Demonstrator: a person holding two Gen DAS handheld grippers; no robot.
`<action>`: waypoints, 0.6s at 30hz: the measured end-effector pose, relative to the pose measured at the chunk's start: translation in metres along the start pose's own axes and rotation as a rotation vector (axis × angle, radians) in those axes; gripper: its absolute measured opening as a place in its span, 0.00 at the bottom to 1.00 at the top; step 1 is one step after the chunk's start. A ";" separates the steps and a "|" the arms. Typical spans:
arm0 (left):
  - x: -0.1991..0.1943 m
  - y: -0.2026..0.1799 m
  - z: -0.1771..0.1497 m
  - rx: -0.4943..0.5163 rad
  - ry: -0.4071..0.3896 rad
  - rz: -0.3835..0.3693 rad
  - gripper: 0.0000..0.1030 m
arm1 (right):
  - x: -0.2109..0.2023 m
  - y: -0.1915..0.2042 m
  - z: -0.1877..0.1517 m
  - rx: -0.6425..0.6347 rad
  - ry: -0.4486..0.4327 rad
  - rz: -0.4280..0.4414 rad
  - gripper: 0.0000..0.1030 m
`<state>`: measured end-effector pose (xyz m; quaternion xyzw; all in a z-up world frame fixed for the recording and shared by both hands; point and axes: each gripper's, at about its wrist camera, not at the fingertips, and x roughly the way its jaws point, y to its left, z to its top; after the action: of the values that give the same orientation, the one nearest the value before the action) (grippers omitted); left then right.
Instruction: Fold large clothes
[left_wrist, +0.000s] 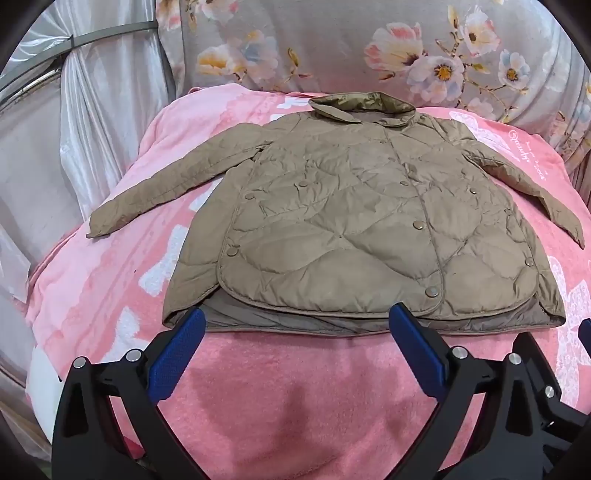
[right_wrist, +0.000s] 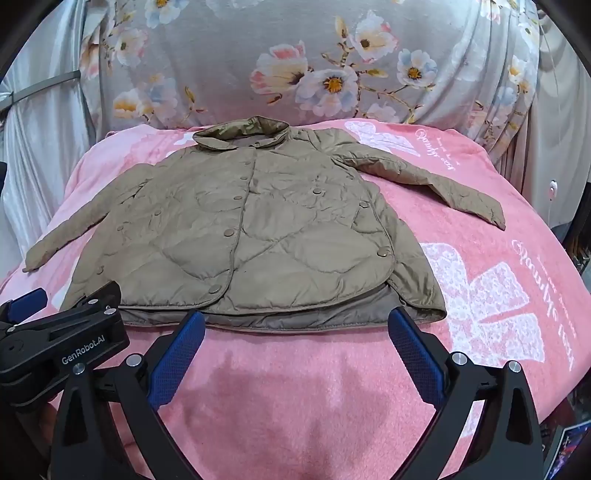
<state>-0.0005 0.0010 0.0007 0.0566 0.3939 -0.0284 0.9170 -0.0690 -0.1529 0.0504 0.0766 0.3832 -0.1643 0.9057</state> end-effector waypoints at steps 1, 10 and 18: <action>0.001 0.001 0.000 -0.007 0.014 0.002 0.94 | 0.000 0.002 0.000 -0.015 -0.001 -0.008 0.95; 0.003 0.004 -0.002 -0.001 0.014 0.018 0.94 | 0.001 0.001 -0.001 -0.013 0.000 -0.010 0.95; 0.003 0.003 -0.002 0.002 0.013 0.025 0.94 | 0.000 0.004 -0.002 -0.020 -0.002 -0.010 0.95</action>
<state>0.0001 0.0044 -0.0023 0.0626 0.3990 -0.0172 0.9146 -0.0685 -0.1488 0.0488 0.0656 0.3842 -0.1653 0.9060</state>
